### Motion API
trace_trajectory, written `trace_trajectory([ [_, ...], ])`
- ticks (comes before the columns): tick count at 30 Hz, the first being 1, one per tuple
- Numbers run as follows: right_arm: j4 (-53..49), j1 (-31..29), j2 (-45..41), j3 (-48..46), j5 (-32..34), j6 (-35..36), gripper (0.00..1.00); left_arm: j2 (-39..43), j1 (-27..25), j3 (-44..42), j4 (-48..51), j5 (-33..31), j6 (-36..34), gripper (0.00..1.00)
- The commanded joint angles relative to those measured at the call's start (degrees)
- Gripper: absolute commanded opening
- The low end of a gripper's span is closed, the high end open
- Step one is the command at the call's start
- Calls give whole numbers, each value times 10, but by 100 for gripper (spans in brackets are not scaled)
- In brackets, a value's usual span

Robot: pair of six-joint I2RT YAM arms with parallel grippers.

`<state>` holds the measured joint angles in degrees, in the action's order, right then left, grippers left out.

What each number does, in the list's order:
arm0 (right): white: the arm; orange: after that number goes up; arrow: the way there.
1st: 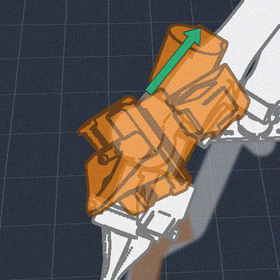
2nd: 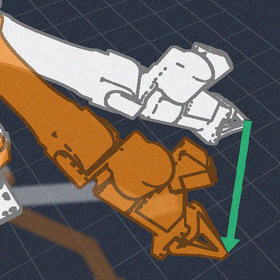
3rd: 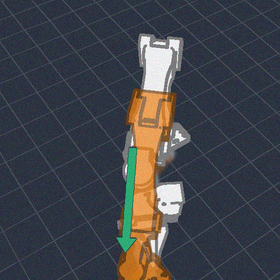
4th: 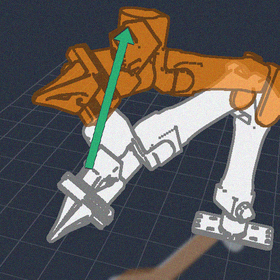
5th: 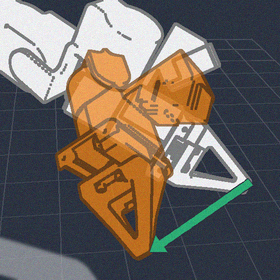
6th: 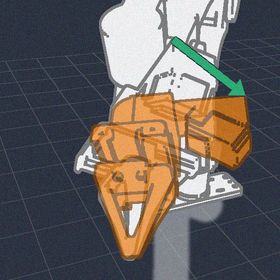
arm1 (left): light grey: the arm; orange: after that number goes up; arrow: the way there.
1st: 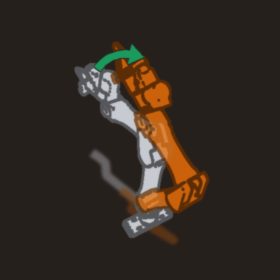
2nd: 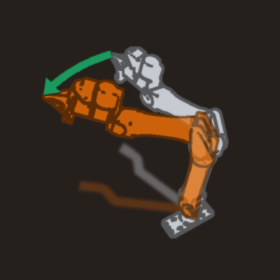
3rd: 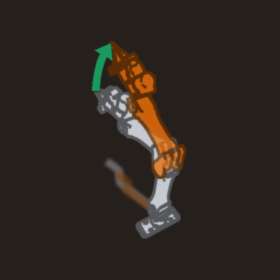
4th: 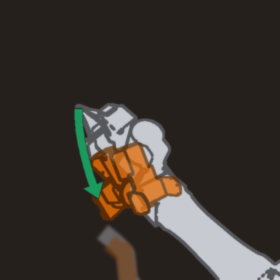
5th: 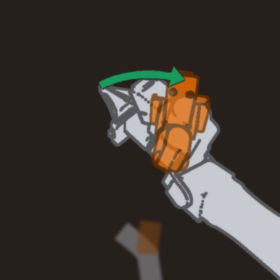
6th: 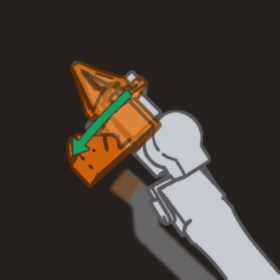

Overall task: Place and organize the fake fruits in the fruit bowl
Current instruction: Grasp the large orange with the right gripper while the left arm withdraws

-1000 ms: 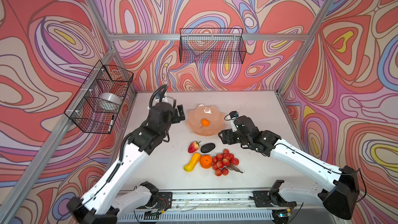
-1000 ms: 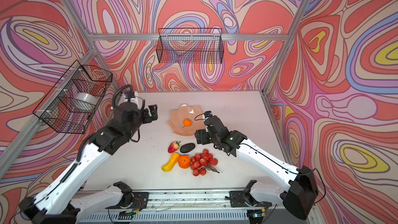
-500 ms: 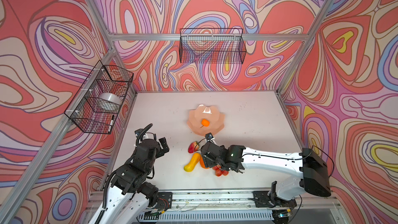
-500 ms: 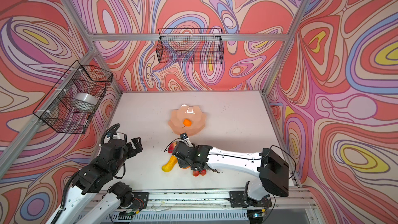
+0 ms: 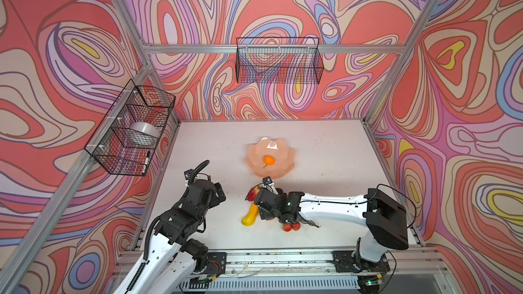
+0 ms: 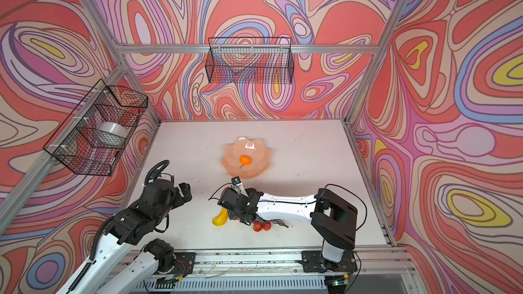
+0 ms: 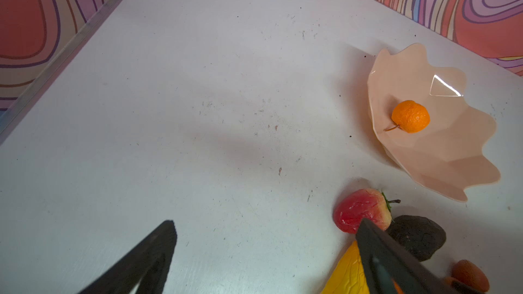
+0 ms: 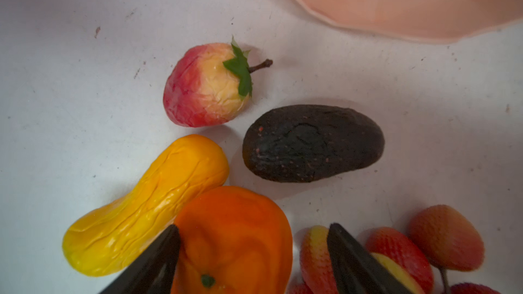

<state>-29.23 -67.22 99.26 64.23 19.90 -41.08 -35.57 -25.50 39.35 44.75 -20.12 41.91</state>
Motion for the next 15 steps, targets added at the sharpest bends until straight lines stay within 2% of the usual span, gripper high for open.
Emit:
trace_trajectory([
  [1,-8,-1,40,12,-15,-3,83,-2,3,21,0,4,-10,100],
  [7,16,-1,26,-8,-32,-16,75,5,2,15,3,2,-7,100],
  [10,4,-1,26,-1,-21,-16,65,13,3,9,4,2,-2,100],
  [13,-10,-1,-13,5,-6,-16,52,18,3,10,11,2,2,100],
  [15,-17,-1,-57,6,17,-22,49,22,2,9,15,7,4,98],
])
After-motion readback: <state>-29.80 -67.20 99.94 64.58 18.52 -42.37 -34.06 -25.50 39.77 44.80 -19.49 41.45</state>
